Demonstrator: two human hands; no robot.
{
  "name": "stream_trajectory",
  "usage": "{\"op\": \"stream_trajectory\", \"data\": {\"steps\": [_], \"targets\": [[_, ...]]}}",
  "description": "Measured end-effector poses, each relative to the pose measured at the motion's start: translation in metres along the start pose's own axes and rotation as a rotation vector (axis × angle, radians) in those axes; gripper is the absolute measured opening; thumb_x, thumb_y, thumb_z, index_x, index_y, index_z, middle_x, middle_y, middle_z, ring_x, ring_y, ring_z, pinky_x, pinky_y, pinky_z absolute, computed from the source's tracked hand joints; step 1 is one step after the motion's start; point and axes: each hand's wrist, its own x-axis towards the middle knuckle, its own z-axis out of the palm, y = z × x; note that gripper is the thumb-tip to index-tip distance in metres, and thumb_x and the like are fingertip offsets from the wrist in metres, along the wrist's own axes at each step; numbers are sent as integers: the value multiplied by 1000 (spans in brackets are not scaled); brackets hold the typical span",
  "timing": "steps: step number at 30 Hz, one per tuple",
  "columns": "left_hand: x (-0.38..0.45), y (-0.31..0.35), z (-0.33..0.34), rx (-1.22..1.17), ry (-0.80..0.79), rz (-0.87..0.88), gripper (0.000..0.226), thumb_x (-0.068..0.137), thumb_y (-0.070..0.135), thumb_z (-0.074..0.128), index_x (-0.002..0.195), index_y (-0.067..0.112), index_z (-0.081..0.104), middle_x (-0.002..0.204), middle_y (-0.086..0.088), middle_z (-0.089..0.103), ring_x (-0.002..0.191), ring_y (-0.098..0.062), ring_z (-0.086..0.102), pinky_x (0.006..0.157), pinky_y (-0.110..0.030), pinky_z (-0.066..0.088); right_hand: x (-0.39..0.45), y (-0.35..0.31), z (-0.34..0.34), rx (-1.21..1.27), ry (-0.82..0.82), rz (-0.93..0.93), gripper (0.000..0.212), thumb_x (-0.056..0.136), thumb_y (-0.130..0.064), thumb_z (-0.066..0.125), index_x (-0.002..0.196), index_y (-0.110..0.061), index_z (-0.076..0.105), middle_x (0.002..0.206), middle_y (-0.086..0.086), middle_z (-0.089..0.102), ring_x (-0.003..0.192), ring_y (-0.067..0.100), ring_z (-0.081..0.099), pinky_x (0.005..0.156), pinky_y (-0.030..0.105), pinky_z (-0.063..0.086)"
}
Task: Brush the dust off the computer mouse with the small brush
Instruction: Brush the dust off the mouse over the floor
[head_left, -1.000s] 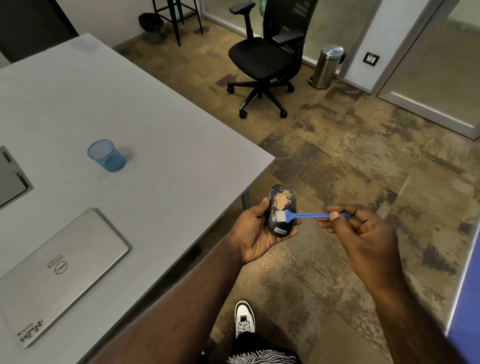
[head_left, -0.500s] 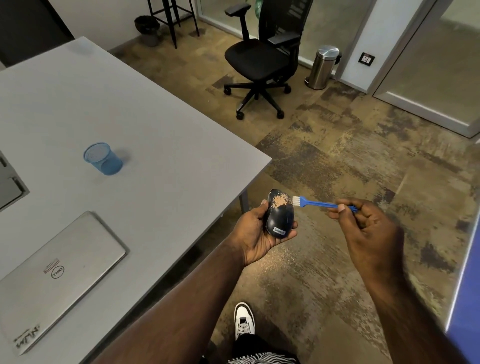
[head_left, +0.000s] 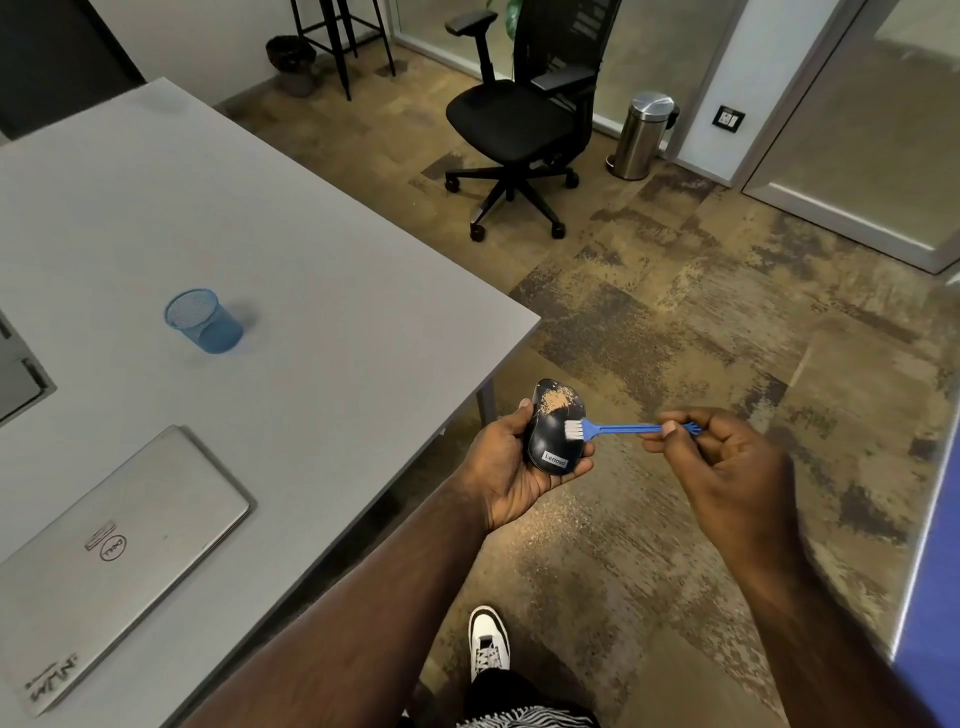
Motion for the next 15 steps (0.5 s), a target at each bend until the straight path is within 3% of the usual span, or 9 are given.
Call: {"op": "stream_trajectory", "data": {"steps": [2, 4, 6, 9, 12, 14, 15], "targets": [[-1, 1, 0, -8, -3, -2, 63, 101, 45, 29, 142, -1, 36, 115, -30, 57, 89, -36, 65, 74, -42, 60, 2, 3, -2, -29, 29, 17, 12, 90, -30, 62, 97, -35, 70, 79, -30, 72, 50, -12, 61, 41, 4, 38], [-2, 2, 0, -16, 1, 5, 62, 101, 44, 29, 144, -1, 34, 117, -31, 55, 90, -36, 65, 74, -43, 60, 6, 5, -7, -7, 86, 52, 12, 92, -27, 63, 95, -37, 69, 80, -29, 73, 66, -5, 71, 53, 10, 52], [-2, 2, 0, -17, -7, 15, 62, 101, 44, 28, 143, 0, 34, 119, -30, 54, 91, -37, 64, 73, -42, 60, 5, 6, -9, 42, 76, 49, 11, 89, -34, 63, 94, -42, 70, 82, -22, 75, 60, 3, 72, 50, 19, 55], [-3, 0, 2, -39, -5, 29, 58, 101, 42, 30, 140, 0, 39, 113, -27, 61, 85, -36, 69, 70, -44, 60, -4, 0, -3, 36, -41, 12, 14, 86, -34, 64, 92, -44, 71, 80, -20, 76, 35, -3, 50, 36, 9, 34], [-4, 1, 3, -47, -5, 21, 59, 101, 43, 30, 138, -2, 40, 112, -29, 61, 87, -37, 67, 71, -44, 60, 1, 3, -3, -4, 17, 62, 23, 91, -18, 66, 88, -40, 68, 78, -26, 74, 48, -10, 61, 41, 6, 41], [-6, 1, 3, -50, -1, 17, 59, 101, 43, 29, 138, -2, 40, 113, -31, 58, 90, -38, 65, 74, -44, 59, 5, 4, -7, 24, 79, 85, 18, 91, -22, 65, 89, -40, 68, 79, -25, 74, 66, -5, 72, 56, 12, 54], [-7, 1, 3, -55, -4, 20, 59, 101, 43, 29, 138, -2, 40, 114, -31, 58, 90, -38, 65, 74, -44, 59, 5, 4, -8, 45, 77, 75, 13, 90, -27, 64, 90, -39, 68, 81, -22, 75, 66, -3, 72, 56, 14, 55]]}}
